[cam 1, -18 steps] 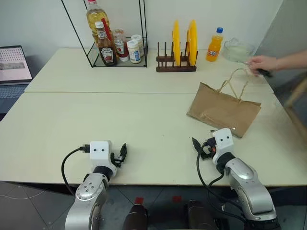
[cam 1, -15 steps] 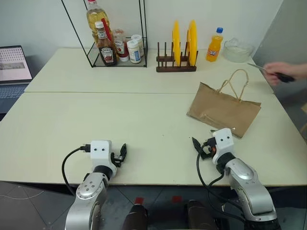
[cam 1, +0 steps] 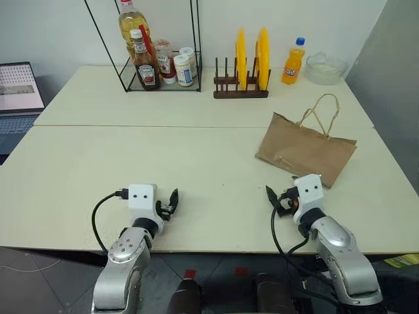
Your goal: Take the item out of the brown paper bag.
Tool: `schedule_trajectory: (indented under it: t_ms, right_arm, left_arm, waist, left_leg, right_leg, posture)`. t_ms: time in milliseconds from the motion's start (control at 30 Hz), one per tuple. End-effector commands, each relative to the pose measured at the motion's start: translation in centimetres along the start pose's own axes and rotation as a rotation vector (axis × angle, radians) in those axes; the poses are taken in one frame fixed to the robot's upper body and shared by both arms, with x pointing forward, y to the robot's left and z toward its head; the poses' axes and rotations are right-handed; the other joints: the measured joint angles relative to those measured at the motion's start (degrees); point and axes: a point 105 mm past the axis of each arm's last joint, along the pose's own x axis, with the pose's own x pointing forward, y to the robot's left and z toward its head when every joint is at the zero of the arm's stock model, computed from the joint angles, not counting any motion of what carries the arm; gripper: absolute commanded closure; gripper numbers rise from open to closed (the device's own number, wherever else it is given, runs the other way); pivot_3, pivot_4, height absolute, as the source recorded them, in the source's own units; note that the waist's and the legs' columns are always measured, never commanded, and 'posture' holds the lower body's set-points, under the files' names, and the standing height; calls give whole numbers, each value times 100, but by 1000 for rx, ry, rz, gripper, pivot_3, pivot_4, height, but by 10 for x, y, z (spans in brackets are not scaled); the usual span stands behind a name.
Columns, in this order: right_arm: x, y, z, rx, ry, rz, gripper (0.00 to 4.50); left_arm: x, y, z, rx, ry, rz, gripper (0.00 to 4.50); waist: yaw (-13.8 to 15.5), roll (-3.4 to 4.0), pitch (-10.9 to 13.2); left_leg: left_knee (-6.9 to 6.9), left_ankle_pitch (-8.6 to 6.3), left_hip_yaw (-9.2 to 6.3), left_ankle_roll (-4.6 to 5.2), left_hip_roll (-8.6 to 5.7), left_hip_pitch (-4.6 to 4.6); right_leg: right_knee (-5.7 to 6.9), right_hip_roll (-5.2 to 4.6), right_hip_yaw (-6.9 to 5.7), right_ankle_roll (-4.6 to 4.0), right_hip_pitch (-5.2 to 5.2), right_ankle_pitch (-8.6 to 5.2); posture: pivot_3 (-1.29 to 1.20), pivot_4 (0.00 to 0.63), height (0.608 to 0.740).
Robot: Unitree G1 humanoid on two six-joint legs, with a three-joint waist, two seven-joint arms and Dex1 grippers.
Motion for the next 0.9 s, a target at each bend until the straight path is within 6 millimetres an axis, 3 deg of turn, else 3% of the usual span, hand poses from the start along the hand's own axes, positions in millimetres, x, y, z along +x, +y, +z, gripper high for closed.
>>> schedule_trajectory:
  t_ms: [33, 333, 533, 700, 900]
  right_arm:
    - [-10, -12, 29, -51, -94, -29, 0]
    - [-22, -60, 74, -165, -161, -88, 0]
    - [-13, -103, 88, -280, -84, 40, 0]
    - [-4, -124, 99, -330, -10, 203, 0]
    - [10, -136, 105, -352, 65, 356, 0]
  left_arm:
    - [2, -12, 20, 35, -38, -144, 1100]
    - [-8, -55, 88, 202, -59, -734, 1100]
    - [-20, -76, 128, 306, -75, -1050, 1100]
    - [-21, -83, 153, 324, -123, -1168, 1100]
    - [-17, -83, 163, 360, -145, -1177, 1100]
  waist:
    - [1, 0, 1]
    - [-2, -4, 5]
    - [-21, -9, 12]
    - [-56, -16, 40]
    - [-73, -27, 53]
  left_leg:
    - [0, 0, 0, 0, 0, 0]
    - [1, 0, 0, 0, 0, -4]
    - [2, 0, 2, 1, 0, -4]
    - [2, 0, 6, 1, 0, -7]
    - [4, 1, 13, 0, 3, -11]
  right_leg:
    - [1, 0, 0, 0, 0, 0]
    - [5, 0, -2, 0, -3, 0]
    - [0, 0, -2, 0, 0, 0]
    - [-3, 0, -1, 1, -1, 0]
    - [-7, 0, -2, 2, -2, -1]
  posture:
    - [0, 150, 740]
    - [0, 150, 740]
    - [0, 150, 740]
    - [0, 150, 740]
    - [0, 150, 740]
